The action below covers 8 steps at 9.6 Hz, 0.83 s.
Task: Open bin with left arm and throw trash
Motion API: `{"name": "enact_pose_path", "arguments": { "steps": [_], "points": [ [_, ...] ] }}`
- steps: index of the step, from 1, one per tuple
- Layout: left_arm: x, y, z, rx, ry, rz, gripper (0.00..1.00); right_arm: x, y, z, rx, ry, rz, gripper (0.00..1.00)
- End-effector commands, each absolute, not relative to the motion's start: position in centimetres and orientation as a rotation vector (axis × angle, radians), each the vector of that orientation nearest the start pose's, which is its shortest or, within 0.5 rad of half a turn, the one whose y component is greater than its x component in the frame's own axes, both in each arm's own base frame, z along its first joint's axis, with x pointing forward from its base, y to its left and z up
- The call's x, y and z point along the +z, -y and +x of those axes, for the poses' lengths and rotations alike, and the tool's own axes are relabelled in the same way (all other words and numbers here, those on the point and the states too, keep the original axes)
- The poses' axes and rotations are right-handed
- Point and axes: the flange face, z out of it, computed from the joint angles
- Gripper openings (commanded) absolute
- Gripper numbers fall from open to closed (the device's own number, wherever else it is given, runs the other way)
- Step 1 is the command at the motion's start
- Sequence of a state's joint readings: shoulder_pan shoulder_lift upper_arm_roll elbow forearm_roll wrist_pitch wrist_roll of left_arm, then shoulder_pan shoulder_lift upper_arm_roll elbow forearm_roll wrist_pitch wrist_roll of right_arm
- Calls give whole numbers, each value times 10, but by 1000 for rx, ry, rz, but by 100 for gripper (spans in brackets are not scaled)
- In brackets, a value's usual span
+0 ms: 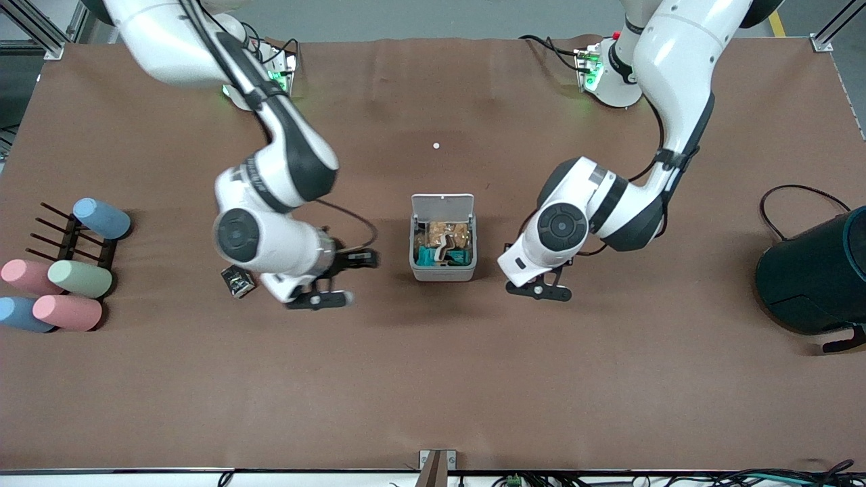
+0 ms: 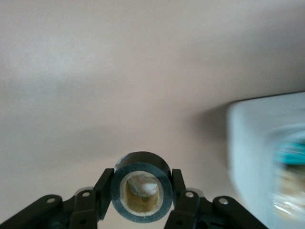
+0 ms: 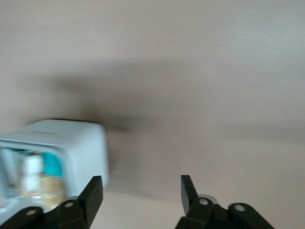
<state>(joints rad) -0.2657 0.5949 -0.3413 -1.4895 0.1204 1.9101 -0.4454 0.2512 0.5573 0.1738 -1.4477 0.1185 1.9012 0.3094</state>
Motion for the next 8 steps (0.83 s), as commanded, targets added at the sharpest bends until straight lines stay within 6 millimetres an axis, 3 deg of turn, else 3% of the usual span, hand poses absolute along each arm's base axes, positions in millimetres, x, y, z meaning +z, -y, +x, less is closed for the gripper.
{"name": "enact_pose_path", "arguments": {
  "steps": [1, 3, 4, 6, 7, 8],
  "points": [
    [357, 411, 576, 267, -314, -3200, 1, 350, -255, 635, 207, 215, -3162, 95],
    [358, 451, 563, 242, -215, -3239, 1, 334, -221, 645, 180, 379, -3203, 99],
    [350, 465, 557, 226, -186, -3255, 1, 318, -191, 647, 181, 435, -3185, 99],
    [339, 470, 557, 217, -175, -3266, 2, 298, -144, 647, 188, 589, -3142, 99],
    [333, 470, 560, 210, -163, -3272, 8, 287, -118, 648, 174, 693, -3108, 99],
    [332, 472, 563, 177, -118, -3298, 34, 275, -97, 647, 177, 753, -3086, 99]
  ]
}}
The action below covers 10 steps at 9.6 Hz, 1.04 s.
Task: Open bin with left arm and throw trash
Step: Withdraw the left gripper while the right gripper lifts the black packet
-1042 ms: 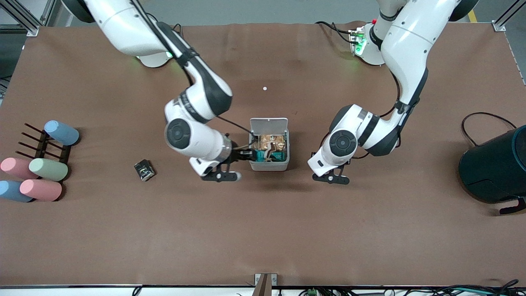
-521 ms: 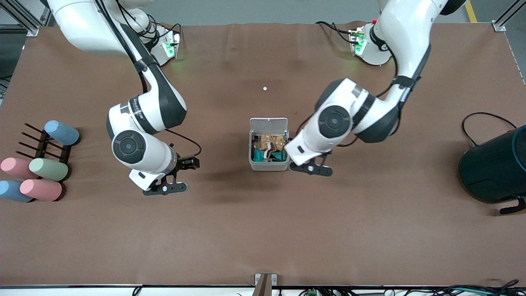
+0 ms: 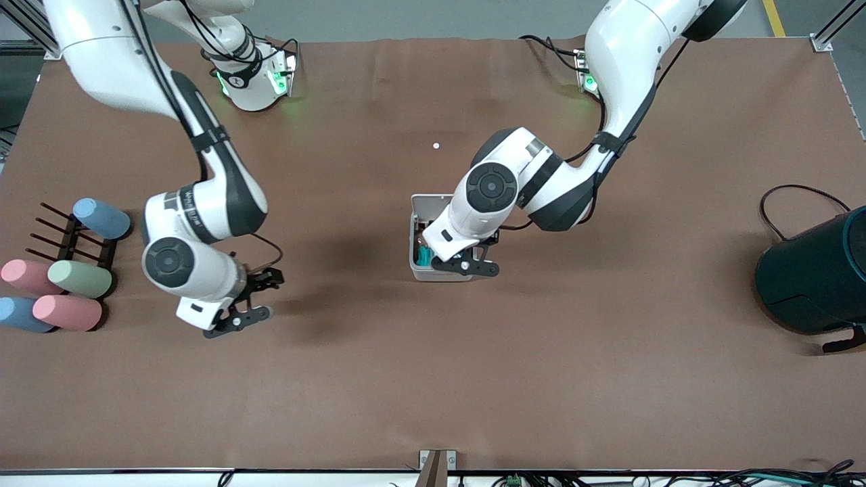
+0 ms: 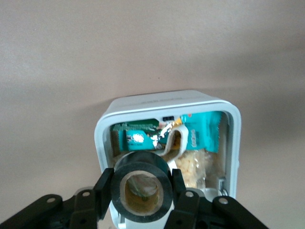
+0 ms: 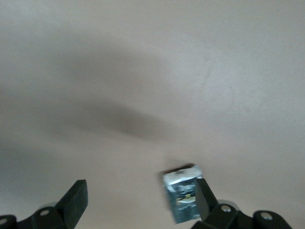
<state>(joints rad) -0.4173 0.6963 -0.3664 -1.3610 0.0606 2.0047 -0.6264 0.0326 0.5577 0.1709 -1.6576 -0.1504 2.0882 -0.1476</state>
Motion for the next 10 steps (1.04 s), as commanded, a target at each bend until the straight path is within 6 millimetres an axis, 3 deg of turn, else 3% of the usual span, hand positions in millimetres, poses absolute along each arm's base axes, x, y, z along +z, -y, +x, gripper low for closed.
{"name": "enact_pose_path", "arguments": {
  "steps": [1, 3, 5, 6, 7, 10],
  "points": [
    [332, 472, 563, 175, -92, -3297, 99, 263, -90, 641, 173, 820, -3061, 99],
    [340, 478, 560, 205, -52, -3338, 100, 231, -77, 623, 155, 876, -3032, 99],
    [348, 475, 563, 198, -31, -3350, 100, 221, -67, 616, 156, 874, -3029, 99],
    [365, 461, 571, 161, -22, -3349, 100, 214, -62, 612, 144, 895, -3023, 99],
    [386, 434, 584, 144, 15, -3331, 100, 208, -52, 610, 144, 910, -3015, 99],
    [445, 321, 614, 212, -118, -3246, 100, 192, -47, 599, 103, 923, -3017, 99]
  ]
}}
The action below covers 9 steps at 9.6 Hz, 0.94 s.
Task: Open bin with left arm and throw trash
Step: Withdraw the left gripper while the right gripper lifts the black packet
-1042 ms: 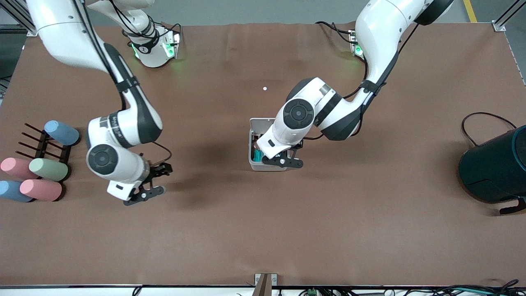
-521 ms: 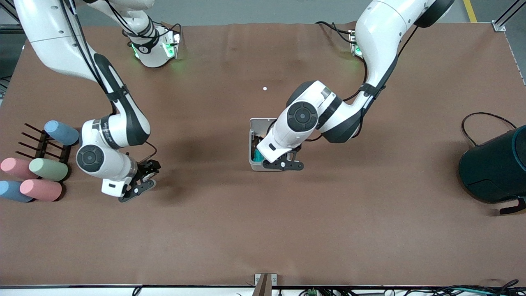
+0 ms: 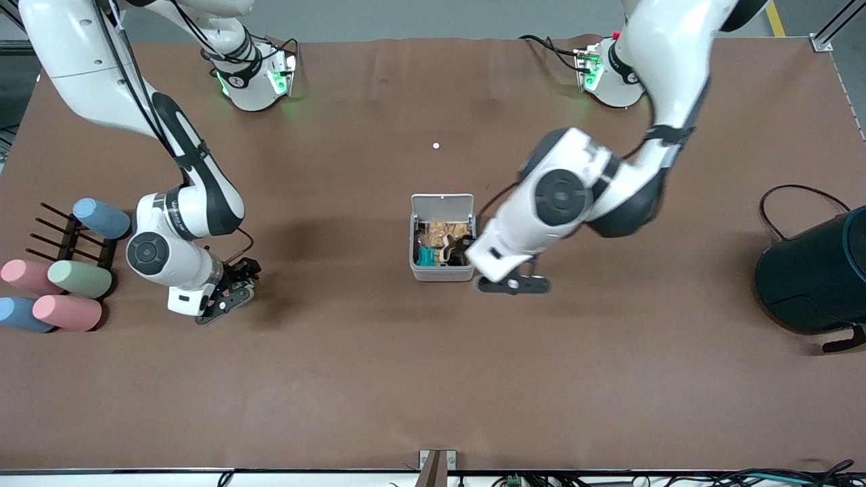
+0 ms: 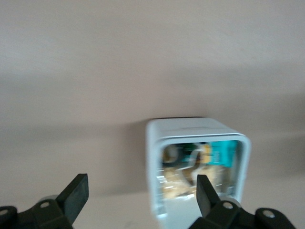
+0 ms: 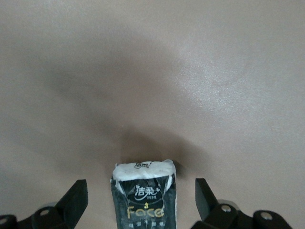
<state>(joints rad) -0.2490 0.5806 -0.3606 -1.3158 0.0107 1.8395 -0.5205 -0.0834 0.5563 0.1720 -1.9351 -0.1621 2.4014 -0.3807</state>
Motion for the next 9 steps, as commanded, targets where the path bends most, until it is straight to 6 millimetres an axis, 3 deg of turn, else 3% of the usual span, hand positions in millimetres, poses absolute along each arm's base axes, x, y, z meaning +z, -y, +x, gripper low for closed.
{"name": "enact_pose_path", "arguments": {
  "steps": [1, 3, 5, 7, 9],
  "points": [
    [467, 282, 615, 210, -112, -3187, 100, 191, -47, 597, 93, 925, -3016, 96],
    [505, 213, 603, 161, -73, -3113, 100, 186, -49, 595, 75, 929, -3013, 72],
    [545, 173, 571, 89, -38, -3078, 100, 184, -49, 594, 74, 930, -3012, 50],
    [588, 147, 536, 20, -13, -3064, 100, 185, -49, 594, 78, 924, -3013, 38],
    [629, 138, 505, -11, 4, -3039, 100, 191, -54, 596, 95, 889, -3014, 36]
  ]
}}
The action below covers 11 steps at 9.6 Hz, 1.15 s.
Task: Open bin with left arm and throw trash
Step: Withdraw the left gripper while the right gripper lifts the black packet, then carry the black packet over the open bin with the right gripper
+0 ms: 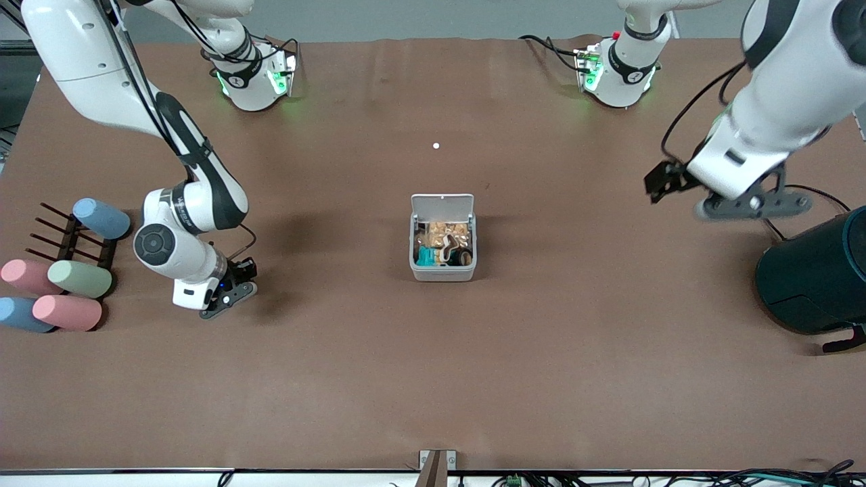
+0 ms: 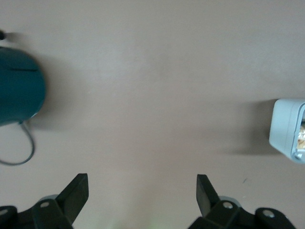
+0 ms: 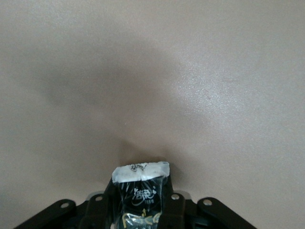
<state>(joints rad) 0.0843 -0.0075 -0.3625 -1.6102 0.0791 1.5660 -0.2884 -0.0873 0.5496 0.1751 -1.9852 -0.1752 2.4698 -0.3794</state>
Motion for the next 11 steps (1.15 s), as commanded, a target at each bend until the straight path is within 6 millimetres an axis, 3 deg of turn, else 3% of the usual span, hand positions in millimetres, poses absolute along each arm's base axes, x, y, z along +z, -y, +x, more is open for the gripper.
{"name": "enact_pose_path", "arguments": {
  "steps": [1, 3, 4, 5, 8, 10, 11],
  "points": [
    [641, 122, 502, -13, 61, -3064, 100, 200, -65, 600, 90, 852, -3015, 36],
    [660, 89, 507, -39, 54, -3134, 100, 228, -115, 610, 1, 669, -2996, 36],
    [663, 79, 508, -44, -16, -3161, 100, 242, -161, 608, -30, 534, -2989, 36],
    [666, 59, 510, -50, 16, -3174, 100, 257, -192, 609, -60, 401, -2983, 35],
    [684, 51, 531, -118, 43, -3164, 100, 317, -313, 599, -157, 59, -2918, 34],
    [675, 48, 550, -106, 32, -3105, 100, 343, -372, 584, -166, -100, -2873, 34],
    [672, 50, 552, -98, 28, -3115, 100, 345, -393, 576, -155, -160, -2854, 34]
  ]
}}
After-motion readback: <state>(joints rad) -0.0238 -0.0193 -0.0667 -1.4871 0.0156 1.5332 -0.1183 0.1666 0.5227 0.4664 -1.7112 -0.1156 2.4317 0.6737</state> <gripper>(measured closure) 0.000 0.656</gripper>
